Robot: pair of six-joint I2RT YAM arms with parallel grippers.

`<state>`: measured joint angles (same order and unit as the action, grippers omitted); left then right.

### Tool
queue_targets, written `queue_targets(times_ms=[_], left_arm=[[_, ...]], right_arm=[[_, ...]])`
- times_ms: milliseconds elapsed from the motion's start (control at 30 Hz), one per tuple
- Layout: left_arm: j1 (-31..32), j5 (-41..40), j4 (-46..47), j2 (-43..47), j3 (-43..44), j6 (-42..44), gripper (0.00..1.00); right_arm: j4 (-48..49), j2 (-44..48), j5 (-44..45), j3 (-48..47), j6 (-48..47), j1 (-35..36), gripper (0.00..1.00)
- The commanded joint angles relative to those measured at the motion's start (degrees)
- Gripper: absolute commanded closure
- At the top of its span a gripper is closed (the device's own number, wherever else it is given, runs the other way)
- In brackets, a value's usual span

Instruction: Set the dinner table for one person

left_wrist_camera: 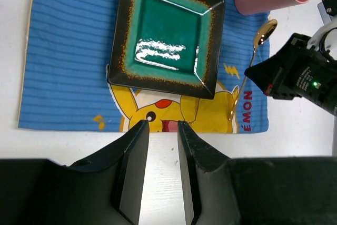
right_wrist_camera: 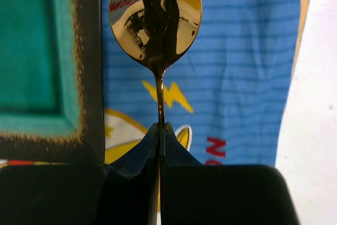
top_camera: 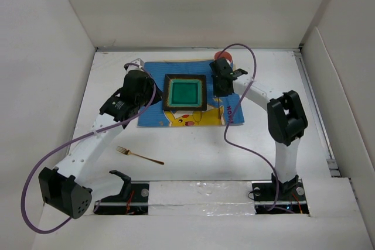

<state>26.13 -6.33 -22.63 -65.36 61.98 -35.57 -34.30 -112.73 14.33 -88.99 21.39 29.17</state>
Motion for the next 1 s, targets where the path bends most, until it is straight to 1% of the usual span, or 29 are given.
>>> queue_targets(times_ms=[0,133,400,467,533,633,667,733,767,867,967], left_arm=[[-0.3,-0.6,-0.1,2.0,-0.8,-2.0,0.75],[-0.3,0.3,-0.8,1.9,-0.7,-2.2,0.74],[-0.3,0.3,-1.1,2.4,-1.0,-2.4,0.74],[-0.3,0.2,-1.2,2.2,-0.8,-2.4,0.74],[-0.3,0.2,-1.2,2.3,-0.7,-2.3,0.74],[-0.3,0.1,-1.0,2.5,-1.0,-2.3,0.74],[-0.3,0.1,-1.0,2.6,-1.1,-2.3,0.74],[-0.3,0.1,-1.0,2.6,-1.0,-2.3,0.74],[-0.3,0.2,-1.0,2.7,-1.1,-2.3,0.74],[-0.3,0.0,-0.9,2.9,-1.1,-2.0,0.74],[-0.3,-0.6,-1.3,2.8,-0.1,-1.0,0.74]], right_arm=[[4.7,-1.5,0.7,-2.9,-0.3,-1.3,1.0],[4.5,-3.0,0.3,-3.1,1.1,-2.4,1.0],[3.8,-5.6,1.1,-5.0,2.3,-2.4,1.0],[3.7,-5.8,1.1,-4.8,2.2,-2.4,0.95],[3.7,-5.5,1.1,-4.6,2.3,-2.4,0.95],[4.1,-5.0,1.4,-3.5,2.3,-1.8,0.88],[3.6,-4.9,1.8,-3.3,2.7,-1.8,0.8],[3.4,-4.4,2.1,-3.2,3.0,-1.8,0.73],[3.2,-3.5,2.1,-3.2,2.9,-1.8,0.68],[3.2,-0.4,1.4,-2.9,3.1,-1.8,0.65],[2.4,2.1,0.4,-2.9,3.5,-1.2,0.66]])
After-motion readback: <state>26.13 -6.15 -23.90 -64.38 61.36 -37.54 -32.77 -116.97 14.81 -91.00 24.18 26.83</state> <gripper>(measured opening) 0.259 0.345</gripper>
